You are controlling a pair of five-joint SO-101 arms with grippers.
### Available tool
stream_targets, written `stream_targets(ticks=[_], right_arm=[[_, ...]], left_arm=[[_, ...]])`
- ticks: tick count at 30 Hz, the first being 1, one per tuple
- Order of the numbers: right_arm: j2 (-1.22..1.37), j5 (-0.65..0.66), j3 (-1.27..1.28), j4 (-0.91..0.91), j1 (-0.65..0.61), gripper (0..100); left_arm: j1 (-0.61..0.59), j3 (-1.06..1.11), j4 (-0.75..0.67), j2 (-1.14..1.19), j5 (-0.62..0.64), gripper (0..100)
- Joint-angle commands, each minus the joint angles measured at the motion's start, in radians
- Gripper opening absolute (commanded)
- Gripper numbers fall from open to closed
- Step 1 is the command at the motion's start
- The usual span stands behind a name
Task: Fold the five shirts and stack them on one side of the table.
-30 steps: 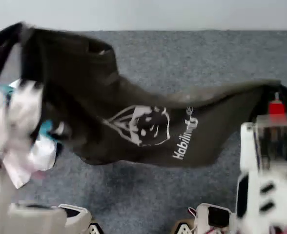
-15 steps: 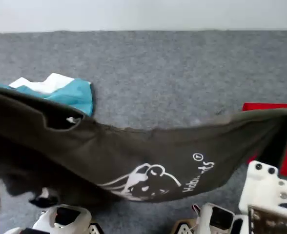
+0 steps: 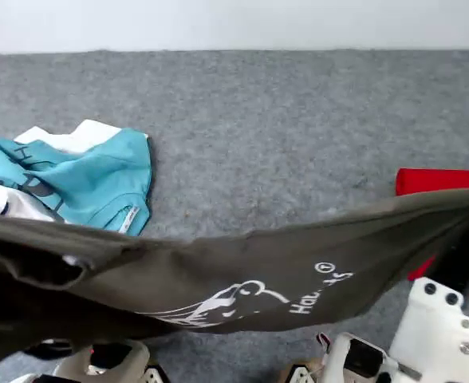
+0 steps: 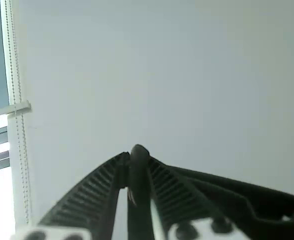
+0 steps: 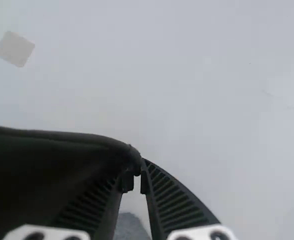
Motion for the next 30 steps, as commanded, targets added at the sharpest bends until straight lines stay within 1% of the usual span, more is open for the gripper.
stream_targets(ticks=[1,4,11,20,30], right_arm=[[0.008,-0.031,-0.021,-0.076,0.081,1.0],[0.008,-0.032,-0.021,-0.108,0.110,1.0],[0.038,-0.032,-0.020,-0.113,0.113,1.0],[0.160,-0.029,0.055,-0.101,0.110,1.0],[0.332,-0.029,0.057,-0.097,0.108,1.0]], left_arm=[[0.000,0.018,-0.040,0.095,-0.009,1],[0.002,0.016,-0.066,0.150,-0.009,1],[0.000,0.016,-0.072,0.235,-0.009,1],[-0.005,0.018,-0.063,0.341,-0.009,1],[-0.005,0.018,-0.061,0.482,-0.011,1]])
